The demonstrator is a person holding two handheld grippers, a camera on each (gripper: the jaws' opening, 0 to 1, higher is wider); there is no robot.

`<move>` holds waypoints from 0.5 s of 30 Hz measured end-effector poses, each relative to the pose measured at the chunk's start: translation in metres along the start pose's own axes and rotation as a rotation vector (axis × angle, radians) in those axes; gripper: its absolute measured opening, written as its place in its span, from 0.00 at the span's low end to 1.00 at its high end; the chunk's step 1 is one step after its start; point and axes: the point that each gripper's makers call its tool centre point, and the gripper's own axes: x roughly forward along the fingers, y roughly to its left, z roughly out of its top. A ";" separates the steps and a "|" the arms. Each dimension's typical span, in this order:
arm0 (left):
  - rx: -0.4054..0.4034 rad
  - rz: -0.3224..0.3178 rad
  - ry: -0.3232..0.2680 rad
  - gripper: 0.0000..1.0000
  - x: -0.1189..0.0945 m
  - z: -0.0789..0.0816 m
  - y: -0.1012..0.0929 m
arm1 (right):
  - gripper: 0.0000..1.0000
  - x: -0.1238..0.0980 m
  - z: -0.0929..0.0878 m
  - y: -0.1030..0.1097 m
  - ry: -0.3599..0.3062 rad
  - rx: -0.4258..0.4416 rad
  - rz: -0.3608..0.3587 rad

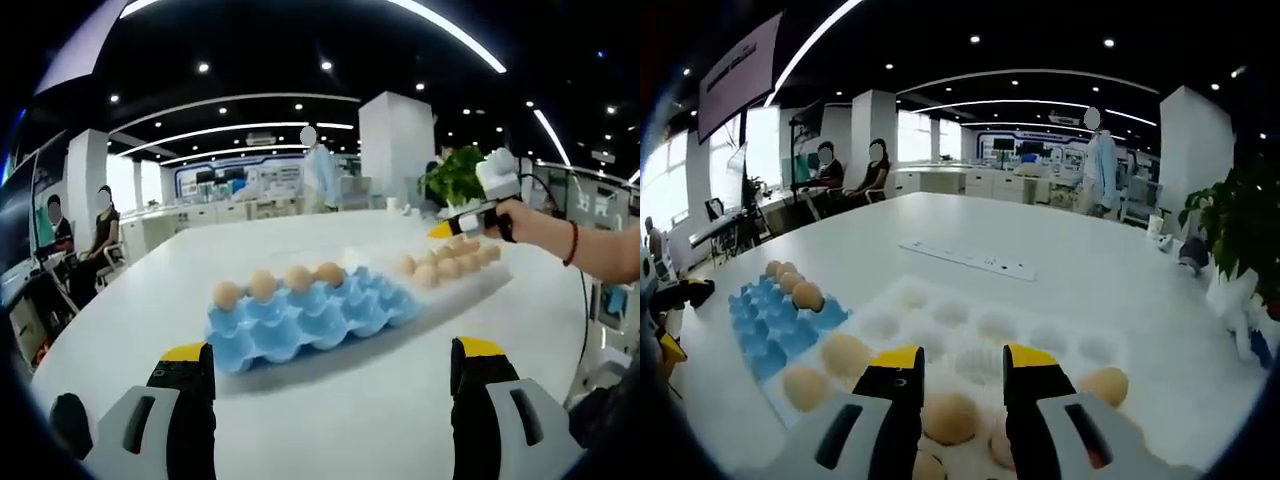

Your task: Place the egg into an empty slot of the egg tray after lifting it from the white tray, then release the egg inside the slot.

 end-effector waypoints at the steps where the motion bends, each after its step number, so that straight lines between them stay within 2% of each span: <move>1: -0.001 -0.002 -0.003 1.00 0.000 0.001 0.000 | 0.33 0.000 -0.001 -0.002 0.003 0.001 -0.002; 5: 0.002 -0.004 0.000 1.00 0.002 0.001 -0.002 | 0.33 -0.001 -0.002 -0.008 0.003 0.005 -0.009; 7: 0.002 -0.006 0.001 1.00 0.002 0.001 -0.003 | 0.33 -0.010 -0.007 -0.007 0.003 0.009 -0.016; 11: 0.001 -0.008 0.000 1.00 0.003 0.002 -0.004 | 0.33 -0.006 -0.006 -0.025 0.007 0.016 -0.036; 13: 0.003 -0.007 0.002 1.00 0.004 0.002 -0.005 | 0.33 -0.015 -0.011 -0.024 0.005 0.025 -0.043; 15: 0.000 -0.007 0.001 1.00 0.005 0.002 -0.005 | 0.33 -0.015 -0.012 -0.030 0.009 0.018 -0.053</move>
